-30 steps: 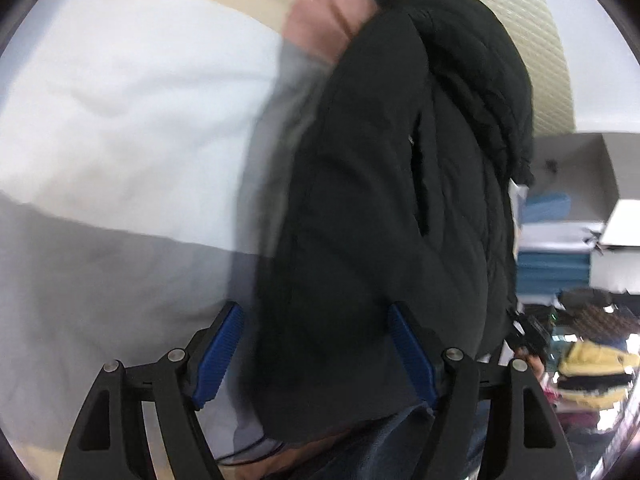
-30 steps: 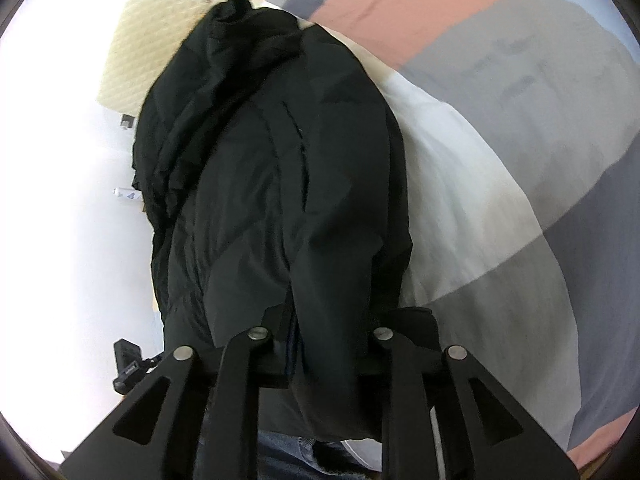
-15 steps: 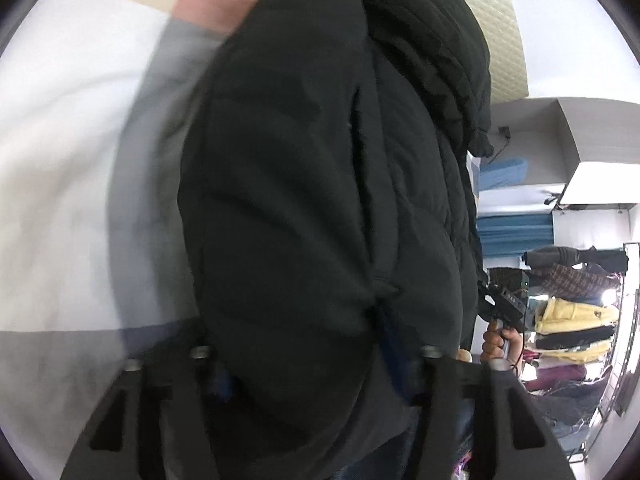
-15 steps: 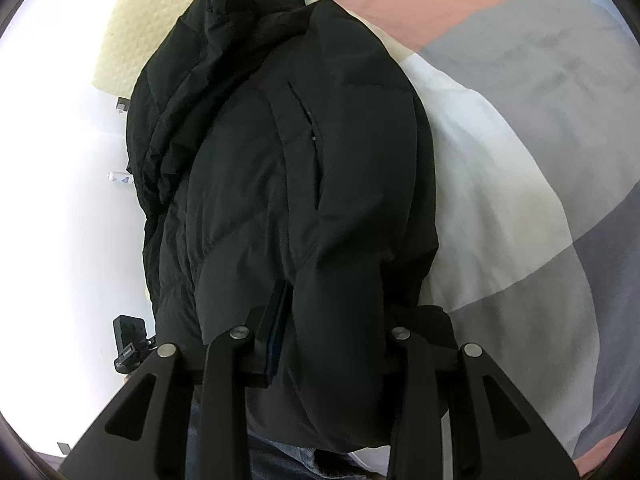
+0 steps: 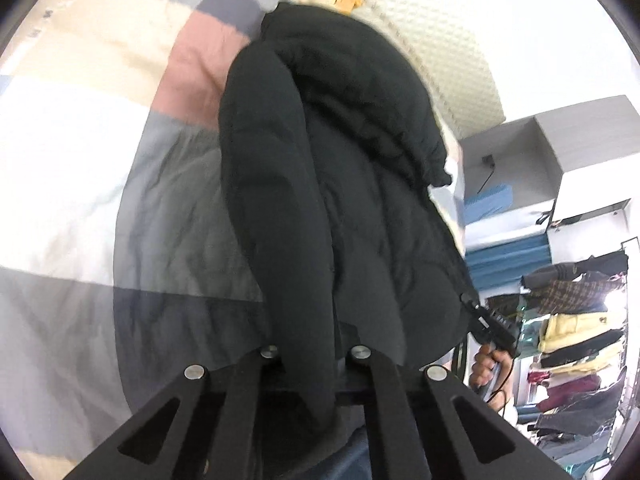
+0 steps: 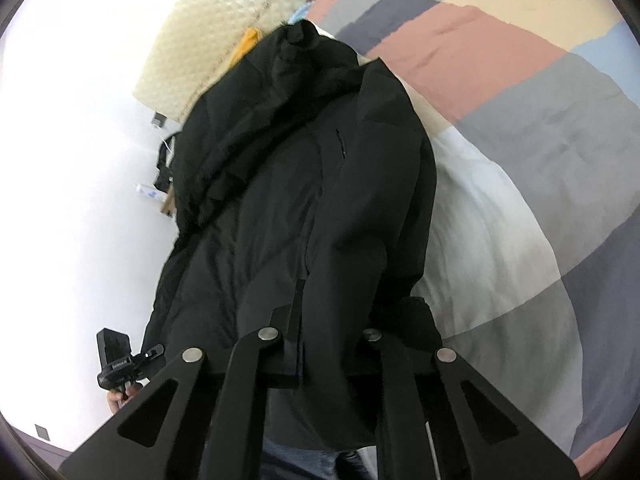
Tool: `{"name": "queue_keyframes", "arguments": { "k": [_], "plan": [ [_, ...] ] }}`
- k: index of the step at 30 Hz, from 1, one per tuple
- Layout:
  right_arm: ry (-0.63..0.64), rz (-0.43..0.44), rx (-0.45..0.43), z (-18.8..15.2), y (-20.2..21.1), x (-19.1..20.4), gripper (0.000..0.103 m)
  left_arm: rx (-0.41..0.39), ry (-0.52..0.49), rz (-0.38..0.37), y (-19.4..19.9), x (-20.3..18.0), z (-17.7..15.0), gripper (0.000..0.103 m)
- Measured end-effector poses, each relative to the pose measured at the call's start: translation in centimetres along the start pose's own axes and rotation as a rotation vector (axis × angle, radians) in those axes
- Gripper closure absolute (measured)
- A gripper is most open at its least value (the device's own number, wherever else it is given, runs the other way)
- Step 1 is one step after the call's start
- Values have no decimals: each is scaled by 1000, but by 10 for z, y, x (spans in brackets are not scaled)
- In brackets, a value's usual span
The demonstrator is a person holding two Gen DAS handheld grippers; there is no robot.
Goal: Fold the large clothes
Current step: 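Lift the hem with both tools and fold it over toward the collar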
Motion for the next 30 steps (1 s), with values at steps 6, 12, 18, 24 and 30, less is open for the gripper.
{"name": "queue_keyframes", "arguments": {
  "k": [6, 12, 18, 24, 30],
  "plan": [
    [18, 71, -44, -6, 37, 22, 97, -61, 9, 4, 35, -23, -19, 99],
    [54, 133, -89, -18, 83, 44, 97, -99, 37, -8, 72, -37, -49, 99],
    [78, 177, -150, -39, 129, 62, 98, -137, 24, -4, 107, -62, -86, 99],
    [119, 211, -206, -60, 178, 89, 98, -171, -20, 11, 139, -96, -123, 99],
    [173, 211, -251, -102, 223, 105, 98, -194, -78, -7, 170, -124, -170, 99]
  ]
}}
Point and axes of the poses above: each gripper's, at about its wrist camera, not at the fingertips, and y roughly against the way its jaws point, x to its left, z to its top, the point moved 9 cm from there along -y, roughly the way its jaws point, and after that the axes turned 15 degrees about x, right-handed, at the moved point
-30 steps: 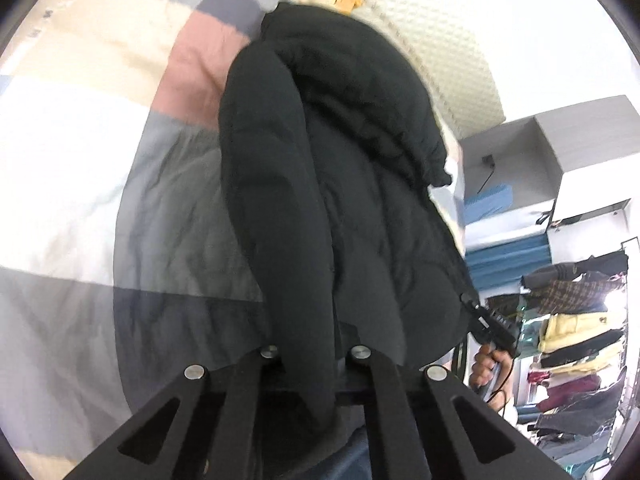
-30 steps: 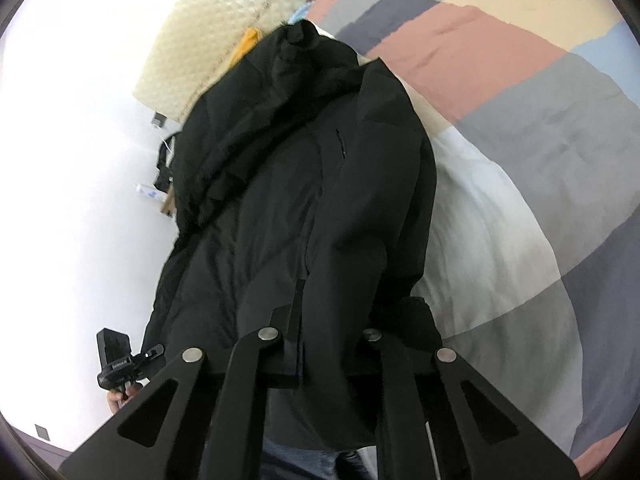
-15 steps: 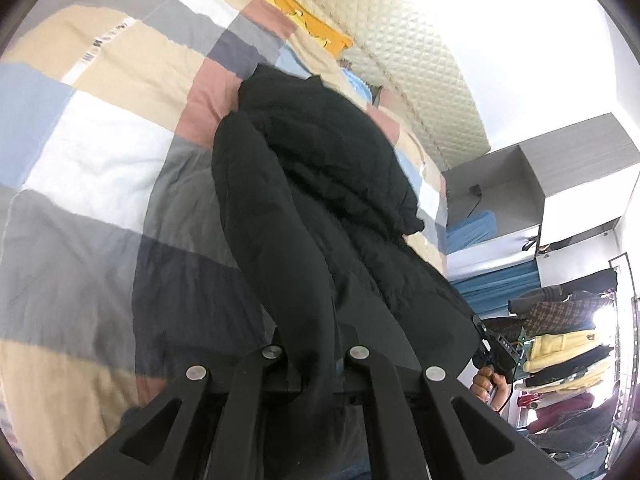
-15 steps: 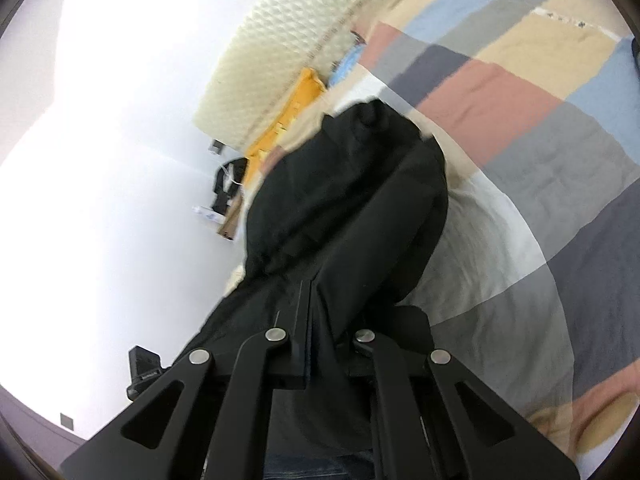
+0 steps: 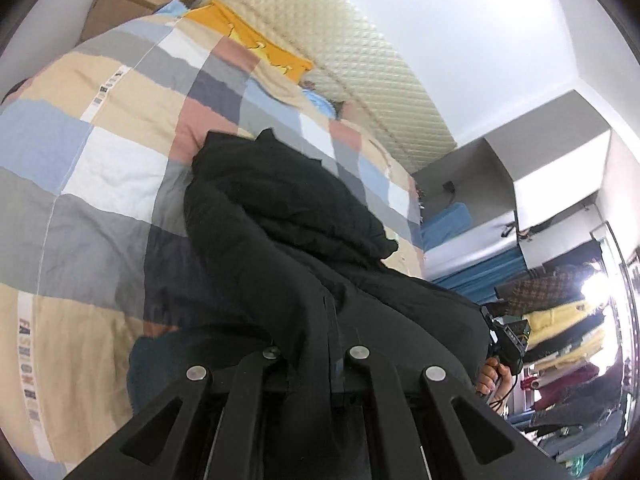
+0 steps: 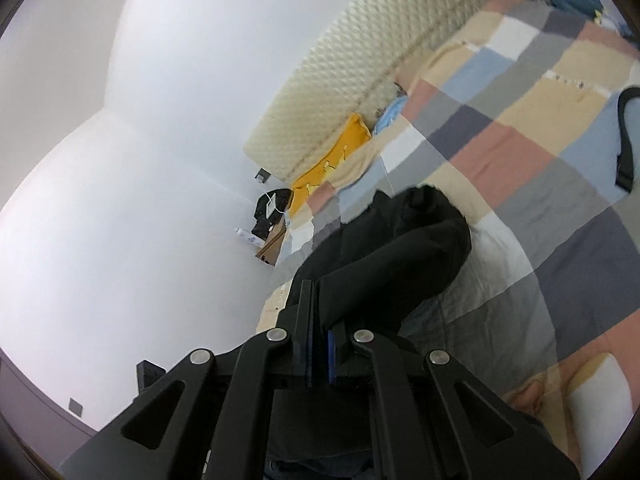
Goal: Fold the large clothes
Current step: 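Lift the hem with both tools and fold it over toward the collar, then open both tools to release the folded hem onto the jacket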
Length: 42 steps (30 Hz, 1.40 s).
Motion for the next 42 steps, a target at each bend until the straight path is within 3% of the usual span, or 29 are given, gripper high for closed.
{"name": "queue_keyframes", "arguments": {
  "k": [5, 11, 14, 17, 24, 31, 42],
  "plan": [
    [18, -9, -9, -11, 12, 13, 98, 3, -21, 3, 9, -12, -10, 99],
    [-42, -38, -4, 14, -4, -10, 98, 2, -2, 35, -5, -13, 18, 99],
    [-53, -65, 12, 39, -18, -22, 98, 8, 8, 71, -15, -9, 46, 98],
    [-110, -84, 9, 70, -38, -36, 98, 34, 111, 36, -24, 1, 76, 97],
    [-219, -140, -1, 122, -90, -59, 98, 9, 217, 94, -47, 17, 152, 97],
    [-289, -215, 30, 151, -136, -89, 98, 29, 394, 139, -92, 57, 214, 97],
    [-367, -304, 86, 176, -201, -147, 98, 63, 513, 174, -166, 110, 275, 95]
  ]
}}
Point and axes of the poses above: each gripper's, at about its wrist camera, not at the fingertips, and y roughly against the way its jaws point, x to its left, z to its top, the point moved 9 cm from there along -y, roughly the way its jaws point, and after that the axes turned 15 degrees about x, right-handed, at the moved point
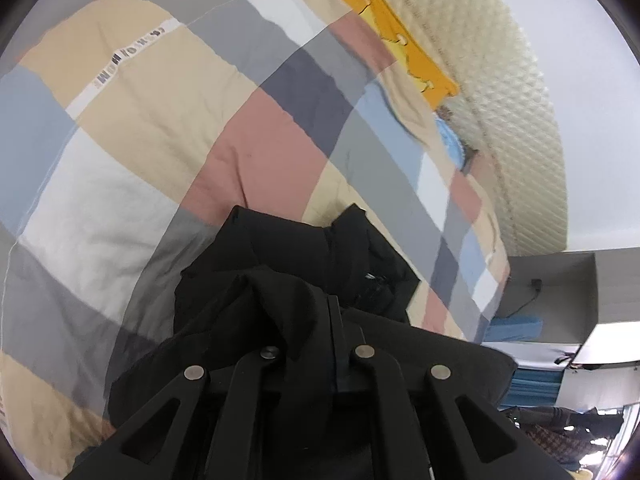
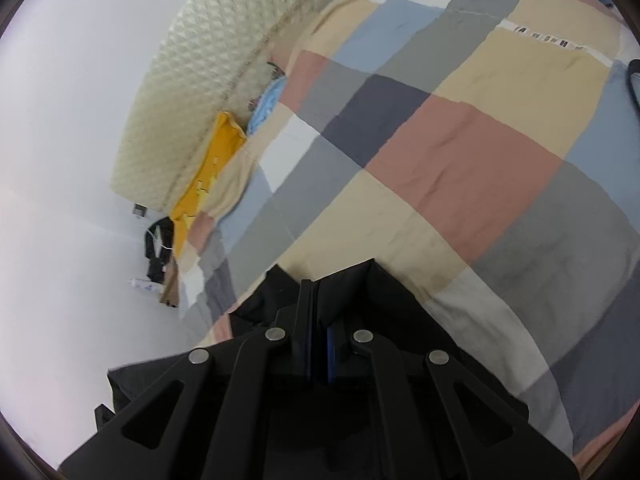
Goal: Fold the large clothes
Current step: 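Open both tools to release the folded hem onto the jacket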
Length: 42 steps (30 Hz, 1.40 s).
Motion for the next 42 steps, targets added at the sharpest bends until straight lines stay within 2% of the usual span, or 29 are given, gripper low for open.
{"name": "queue_keyframes", "arguments": {
  "k": [6, 11, 14, 19, 24, 31, 33, 34, 35, 36, 37, 38, 42],
  "plan": [
    [-15, -29, 32, 17, -43, -13, 98, 49, 52, 32, -52, 10, 36, 95],
    [-30, -44, 60, 31, -75, -27, 98, 73, 62, 27, -87, 10, 61, 95],
    [-36, -54, 90, 41, -96, -39, 98, 49, 78, 18, -101, 10, 73, 94],
    [-21, -64, 135, 51, -120, -50, 98, 30, 48, 56, -121, 5, 83, 94],
    [-62, -22, 158, 49, -127, -60, 98, 36, 34, 67, -121, 5, 83, 94],
    [-95, 39, 167, 38, -109, -58, 93, 69, -16, 47, -93, 9, 56, 93],
    [-99, 51, 146, 34, -94, -55, 88, 76, -18, 45, -77, 11, 46, 90],
    [-100, 49, 136, 32, -85, -53, 86, 67, -24, 46, -64, 11, 41, 84],
    [-99, 37, 125, 30, -76, -52, 77, 60, -41, 62, -50, 11, 35, 71],
    [-95, 12, 109, 29, -66, -51, 56, 53, -66, 76, -37, 10, 30, 63],
    [-93, -25, 83, 27, -53, -50, 44, 41, -83, 81, -26, 9, 27, 48],
    [-89, -53, 46, 26, -38, -50, 34, 19, -94, 90, -13, 9, 23, 46],
    [-10, -75, -20, 19, 13, -30, 34, -64, -150, 100, 35, -1, 0, 46]
  ]
}}
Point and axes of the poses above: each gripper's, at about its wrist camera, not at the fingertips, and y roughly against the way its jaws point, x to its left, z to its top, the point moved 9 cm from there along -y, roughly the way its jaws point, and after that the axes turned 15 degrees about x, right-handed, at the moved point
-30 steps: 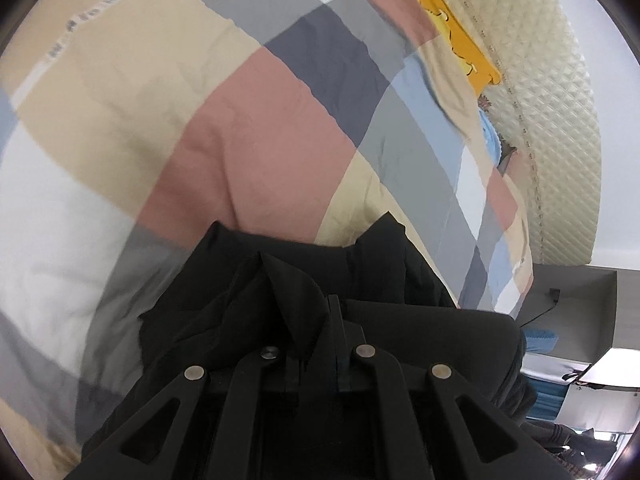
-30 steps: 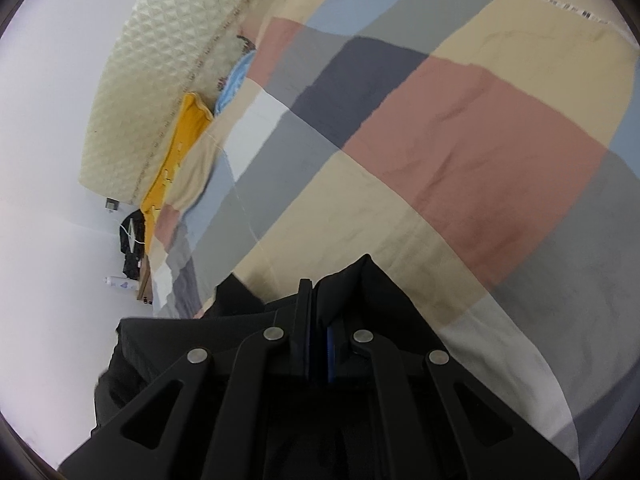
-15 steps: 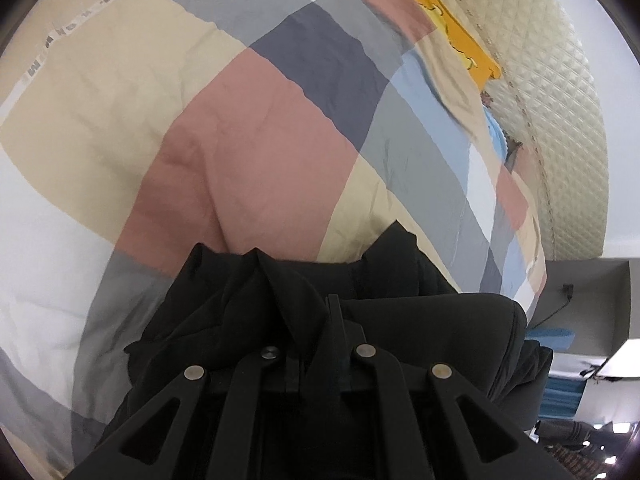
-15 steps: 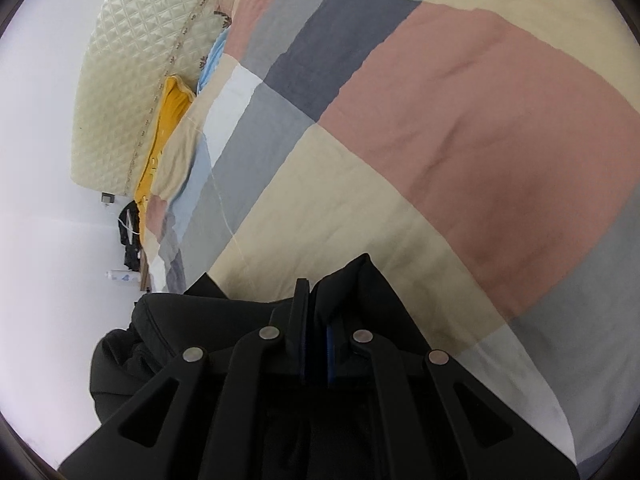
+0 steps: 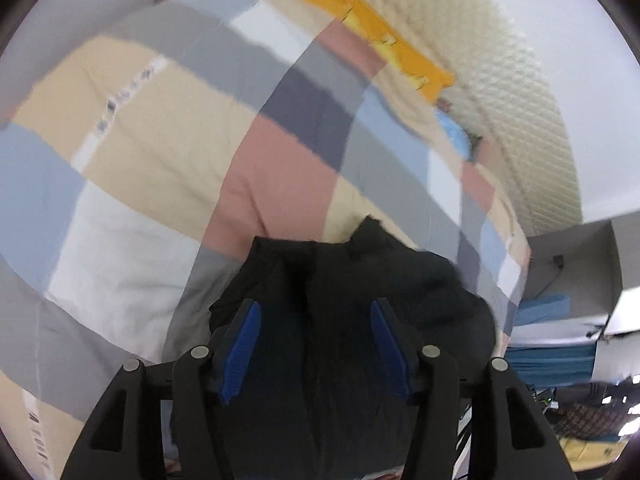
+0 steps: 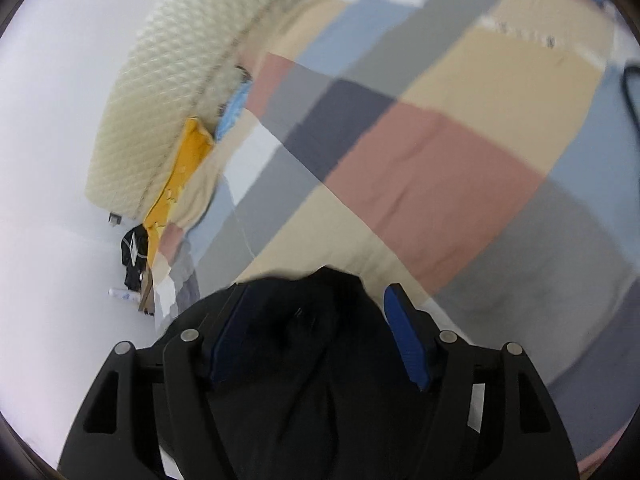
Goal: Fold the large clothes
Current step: 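Open both tools to release the folded hem onto the jacket, then press both open tools down on the folded jacket to flatten it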
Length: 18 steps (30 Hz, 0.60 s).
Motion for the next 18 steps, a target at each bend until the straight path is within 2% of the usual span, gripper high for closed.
{"name": "queue_keyframes", "arguments": {
  "k": [3, 8, 14, 18],
  "plan": [
    [70, -21, -52, -9, 32, 20, 34, -77, -88, 5, 27, -29, -16, 46],
    [211, -32, -148, -37, 70, 72, 32, -145, -244, 10, 39, -88, -47, 46],
    [387, -82, -245, -79, 80, 121, 32, -240, -401, 45, 19, -145, -85, 46],
    [535, -132, -260, -113, 56, 140, 32, -316, -505, 144, -15, -160, -102, 46]
  ]
}}
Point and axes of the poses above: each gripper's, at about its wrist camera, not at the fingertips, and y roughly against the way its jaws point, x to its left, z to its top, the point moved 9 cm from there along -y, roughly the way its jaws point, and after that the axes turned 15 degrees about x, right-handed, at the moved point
